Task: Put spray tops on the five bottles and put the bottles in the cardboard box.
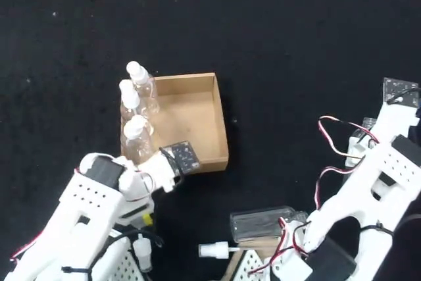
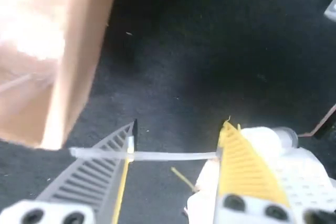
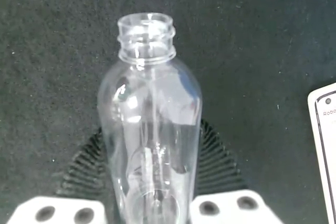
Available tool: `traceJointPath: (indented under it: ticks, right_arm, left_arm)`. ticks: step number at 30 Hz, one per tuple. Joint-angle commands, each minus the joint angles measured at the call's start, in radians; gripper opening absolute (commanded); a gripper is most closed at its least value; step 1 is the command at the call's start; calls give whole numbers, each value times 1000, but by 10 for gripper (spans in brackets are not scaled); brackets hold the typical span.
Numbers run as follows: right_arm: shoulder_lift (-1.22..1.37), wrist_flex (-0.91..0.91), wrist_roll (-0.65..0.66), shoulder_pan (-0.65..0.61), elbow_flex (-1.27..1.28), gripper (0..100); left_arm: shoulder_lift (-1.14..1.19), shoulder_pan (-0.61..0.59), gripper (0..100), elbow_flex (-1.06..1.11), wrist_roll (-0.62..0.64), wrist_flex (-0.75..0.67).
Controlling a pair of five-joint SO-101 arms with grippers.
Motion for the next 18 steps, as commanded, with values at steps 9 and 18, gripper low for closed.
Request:
traceJointPath:
  ticks: [9, 18]
  right_arm:
    - [-53, -20, 5, 14, -10, 11]
    - [-53, -20, 5, 14, -12, 11]
  left_arm:
    - [0, -19, 231, -70, -11, 38]
    - [0, -61, 230, -116, -232, 169]
